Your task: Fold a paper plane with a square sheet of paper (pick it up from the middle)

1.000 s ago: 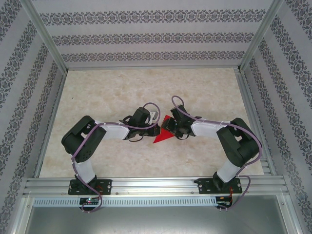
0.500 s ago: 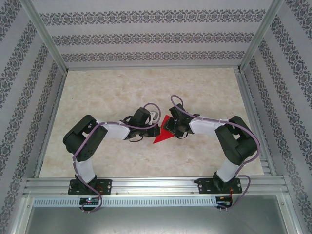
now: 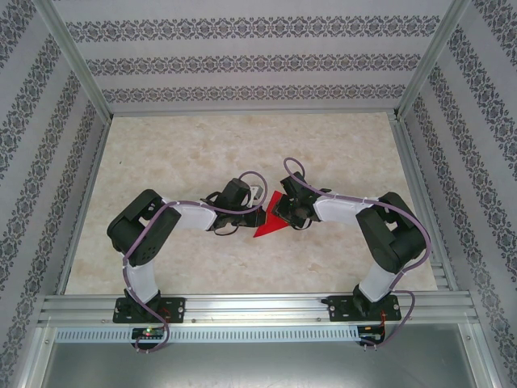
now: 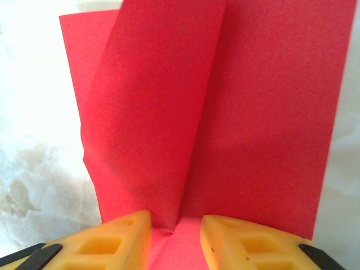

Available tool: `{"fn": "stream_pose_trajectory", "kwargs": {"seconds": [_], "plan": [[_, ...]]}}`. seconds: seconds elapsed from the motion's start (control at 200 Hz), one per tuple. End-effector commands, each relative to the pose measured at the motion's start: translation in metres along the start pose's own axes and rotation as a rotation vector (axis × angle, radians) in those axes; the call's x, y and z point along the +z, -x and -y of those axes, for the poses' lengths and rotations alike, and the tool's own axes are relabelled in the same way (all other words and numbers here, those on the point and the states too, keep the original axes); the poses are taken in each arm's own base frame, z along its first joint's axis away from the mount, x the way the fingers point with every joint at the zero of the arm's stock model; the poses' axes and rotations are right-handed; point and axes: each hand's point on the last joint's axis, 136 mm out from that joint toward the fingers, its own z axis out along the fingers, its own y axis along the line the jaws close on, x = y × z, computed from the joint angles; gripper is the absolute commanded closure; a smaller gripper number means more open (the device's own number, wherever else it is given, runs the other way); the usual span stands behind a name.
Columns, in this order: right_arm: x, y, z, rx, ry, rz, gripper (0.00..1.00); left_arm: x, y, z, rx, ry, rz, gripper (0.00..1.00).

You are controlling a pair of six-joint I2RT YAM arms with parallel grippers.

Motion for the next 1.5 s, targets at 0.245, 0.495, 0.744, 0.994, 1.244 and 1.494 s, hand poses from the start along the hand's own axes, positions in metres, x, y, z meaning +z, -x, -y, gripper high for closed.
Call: {"fn": "stream_pose_trajectory", "kwargs": {"seconds": [0.245, 0.495, 0.744, 0.994, 1.244, 1.494], "plan": [[0.025, -0.046, 0.093, 0.039, -0.329, -0.135, 0.68, 0.001, 0.007, -0.008, 0.012, 0.042, 0.006, 0.94], [0.025, -0.046, 0.093, 0.037, -0.331, -0.14, 0.66, 0.001, 0.006, -0.012, 0.01, 0.058, 0.003, 0.94], [0.027, -0.047, 0.094, 0.032, -0.335, -0.143, 0.68, 0.002, 0.004, -0.015, 0.003, 0.073, -0.008, 0.94], [0.028, -0.047, 0.093, 0.023, -0.337, -0.146, 0.71, 0.002, 0.002, -0.017, -0.004, 0.082, -0.017, 0.94], [0.029, -0.047, 0.09, 0.012, -0.333, -0.153, 0.66, 0.001, 0.003, -0.015, -0.001, 0.081, -0.014, 0.93], [0.031, -0.047, 0.091, 0.015, -0.34, -0.156, 0.64, -0.013, 0.011, -0.007, 0.021, 0.073, 0.026, 0.93]]}}
